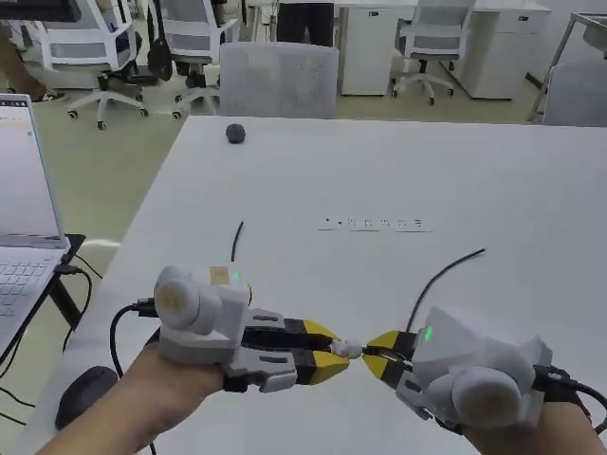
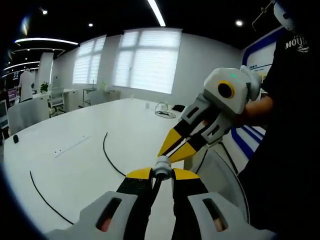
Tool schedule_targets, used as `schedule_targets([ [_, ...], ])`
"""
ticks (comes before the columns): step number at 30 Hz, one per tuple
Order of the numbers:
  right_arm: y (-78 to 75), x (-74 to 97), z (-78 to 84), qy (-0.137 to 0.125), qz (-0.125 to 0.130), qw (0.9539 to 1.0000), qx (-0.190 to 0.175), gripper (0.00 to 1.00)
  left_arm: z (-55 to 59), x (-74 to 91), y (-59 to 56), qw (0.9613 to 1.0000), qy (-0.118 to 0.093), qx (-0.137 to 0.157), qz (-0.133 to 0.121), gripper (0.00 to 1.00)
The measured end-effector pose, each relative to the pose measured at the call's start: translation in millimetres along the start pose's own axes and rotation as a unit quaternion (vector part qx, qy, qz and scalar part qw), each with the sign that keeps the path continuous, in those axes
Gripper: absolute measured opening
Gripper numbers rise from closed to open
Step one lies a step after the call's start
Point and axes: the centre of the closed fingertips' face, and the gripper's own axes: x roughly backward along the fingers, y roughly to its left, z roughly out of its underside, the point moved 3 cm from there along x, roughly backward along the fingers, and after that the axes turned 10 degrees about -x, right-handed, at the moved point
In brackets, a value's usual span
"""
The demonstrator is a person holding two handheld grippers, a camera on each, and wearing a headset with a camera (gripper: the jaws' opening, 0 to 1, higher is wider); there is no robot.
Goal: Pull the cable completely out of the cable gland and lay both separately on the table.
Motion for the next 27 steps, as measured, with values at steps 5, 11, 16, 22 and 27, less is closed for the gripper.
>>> schedule_targets([
  [5, -5.1, 0.4, 5.6, -0.006, 0.001, 0.9994, -0.033, 0.00, -0.2, 3.5, -0.1, 1.0000, 0.006, 0.000, -0.001, 0.15],
  [11, -14.2, -0.6, 20.7, 0.000, 0.013, 0.9967, -0.080, 0.00, 4.5, 2.6, 4.6, 0.9999, 0.012, 0.004, -0.004, 0.15],
  [16, -22.9, 1.5, 34.4, 0.004, 0.018, 0.9918, -0.126, 0.00, 6.3, 1.2, 1.9, 0.9999, 0.007, 0.007, -0.001, 0.15],
  [22, -30.6, 0.7, 62.8, 0.006, 0.026, 0.9785, -0.204, 0.00, 12.4, -0.1, 4.2, 0.9997, -0.008, 0.023, -0.005, 0.15],
  [27, -29.4, 2.1, 80.5, 0.018, 0.025, 0.9773, -0.209, 0.00, 17.2, -2.7, -0.1, 0.9996, -0.003, 0.026, -0.007, 0.15],
])
